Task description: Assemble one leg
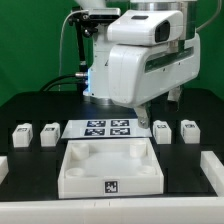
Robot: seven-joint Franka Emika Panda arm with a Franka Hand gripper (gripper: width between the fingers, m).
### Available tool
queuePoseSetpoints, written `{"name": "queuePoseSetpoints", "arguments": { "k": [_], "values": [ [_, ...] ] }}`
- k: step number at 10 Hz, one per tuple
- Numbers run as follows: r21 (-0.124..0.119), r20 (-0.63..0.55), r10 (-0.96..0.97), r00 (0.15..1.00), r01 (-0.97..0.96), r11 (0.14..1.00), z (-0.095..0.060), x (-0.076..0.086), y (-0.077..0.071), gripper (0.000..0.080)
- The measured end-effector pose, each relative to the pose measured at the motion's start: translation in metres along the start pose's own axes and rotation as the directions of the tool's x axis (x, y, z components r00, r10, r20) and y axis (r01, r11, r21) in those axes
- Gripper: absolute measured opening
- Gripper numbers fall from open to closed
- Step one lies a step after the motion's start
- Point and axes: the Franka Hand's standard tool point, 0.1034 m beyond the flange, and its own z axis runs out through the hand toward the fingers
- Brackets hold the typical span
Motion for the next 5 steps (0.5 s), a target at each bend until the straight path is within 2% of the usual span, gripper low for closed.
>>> {"name": "queuePoseSetpoints", "arguments": {
  "k": [5],
  "values": [
    [0.0, 0.0, 0.0, 1.0, 0.0, 1.0, 0.0, 0.0, 0.0, 0.065]
  ]
}}
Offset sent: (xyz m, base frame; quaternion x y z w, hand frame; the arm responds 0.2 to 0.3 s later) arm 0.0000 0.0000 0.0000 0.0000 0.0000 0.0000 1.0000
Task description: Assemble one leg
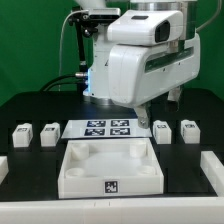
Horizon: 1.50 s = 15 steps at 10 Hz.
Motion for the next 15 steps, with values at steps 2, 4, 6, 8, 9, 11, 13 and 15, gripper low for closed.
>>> {"name": "queuePoseSetpoints", "arguments": {
  "k": [2, 4, 6, 8, 9, 11, 13, 15],
  "values": [
    [0.001, 0.001, -0.038, 0.999, 0.038, 0.999, -0.001, -0.003, -0.001, 0.065],
    [0.008, 0.018, -0.187, 0.982, 0.187, 0.982, -0.008, -0.031, -0.02, 0.065],
    [0.029, 0.027, -0.399, 0.917, 0.398, 0.917, 0.0, -0.078, -0.048, 0.065],
    [0.043, 0.011, -0.628, 0.778, 0.627, 0.778, 0.024, -0.118, -0.068, 0.065],
    [0.046, 0.003, -0.65, 0.76, 0.649, 0.759, 0.038, -0.128, -0.073, 0.065],
    [0.039, -0.017, -0.635, 0.772, 0.636, 0.771, 0.074, -0.134, -0.074, 0.065],
    [0.042, -0.031, -0.614, 0.789, 0.615, 0.788, 0.098, -0.14, -0.068, 0.065],
    [0.048, -0.037, -0.601, 0.799, 0.602, 0.797, 0.11, -0.143, -0.063, 0.065]
  ]
}}
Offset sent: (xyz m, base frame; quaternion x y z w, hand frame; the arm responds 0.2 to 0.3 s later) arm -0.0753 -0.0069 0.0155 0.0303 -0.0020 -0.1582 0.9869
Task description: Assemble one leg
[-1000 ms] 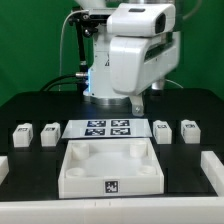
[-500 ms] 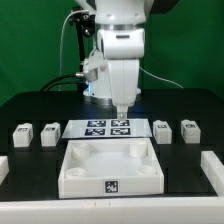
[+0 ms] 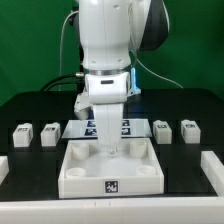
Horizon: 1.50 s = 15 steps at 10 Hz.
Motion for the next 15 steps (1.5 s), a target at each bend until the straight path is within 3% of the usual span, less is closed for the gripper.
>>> {"name": "queuePoseSetpoints", "arguments": {
  "k": [2, 4, 5, 6, 7, 9, 15],
  "values": [
    [-0.013, -0.002, 0.002, 1.0, -0.002, 1.0, 0.0018, 0.0003, 0.0018, 0.065],
    [-0.012, -0.002, 0.003, 1.0, -0.003, 1.0, 0.002, 0.0001, 0.0017, 0.0389],
    [-0.012, -0.002, 0.003, 1.0, -0.003, 1.0, 0.0021, 0.0001, 0.0017, 0.0389],
    [-0.012, -0.002, 0.003, 1.0, -0.003, 1.0, 0.0021, 0.0001, 0.0016, 0.0205],
    [-0.012, -0.002, 0.003, 1.0, -0.003, 1.0, 0.0022, 0.0001, 0.0016, 0.0078],
    [-0.025, -0.002, 0.003, 1.0, -0.003, 1.0, 0.0007, 0.0, 0.0045, 0.0058],
    [-0.027, -0.002, 0.003, 1.0, -0.003, 1.0, 0.0004, 0.0, 0.005, 0.0058]
  ]
}}
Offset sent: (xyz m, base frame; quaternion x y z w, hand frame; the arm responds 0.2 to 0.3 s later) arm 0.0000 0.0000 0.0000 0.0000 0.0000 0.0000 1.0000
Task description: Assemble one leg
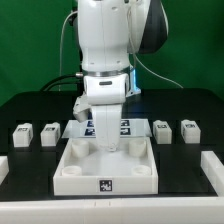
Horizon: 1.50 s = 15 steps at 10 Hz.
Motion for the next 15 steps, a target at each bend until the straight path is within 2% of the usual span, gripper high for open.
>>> {"name": "queuePoseSetpoints", "arguments": {
  "k": [1, 2, 4, 6, 7, 9, 14, 15],
  "values": [
    [-0.001, 0.0, -0.001, 1.0, 0.001, 1.0, 0.0, 0.001, 0.001, 0.0058],
    [-0.028, -0.007, -0.012, 1.0, 0.012, 1.0, 0.0, 0.01, 0.01, 0.0058],
    [-0.05, -0.025, 0.021, 0.999, -0.022, 0.998, -0.001, 0.04, 0.034, 0.0058],
    [-0.07, -0.041, 0.026, 0.999, -0.029, 0.997, 0.001, 0.062, 0.057, 0.0058],
    [-0.051, -0.041, 0.011, 0.999, -0.013, 0.999, 0.001, 0.07, 0.057, 0.0058],
    [-0.049, -0.048, -0.007, 0.999, 0.005, 0.999, 0.002, 0.087, 0.057, 0.0058],
    [-0.041, -0.049, -0.005, 0.999, 0.003, 0.999, 0.002, 0.087, 0.058, 0.0058],
    [-0.041, -0.049, -0.004, 0.999, 0.003, 0.999, 0.002, 0.086, 0.057, 0.0169]
  ]
}}
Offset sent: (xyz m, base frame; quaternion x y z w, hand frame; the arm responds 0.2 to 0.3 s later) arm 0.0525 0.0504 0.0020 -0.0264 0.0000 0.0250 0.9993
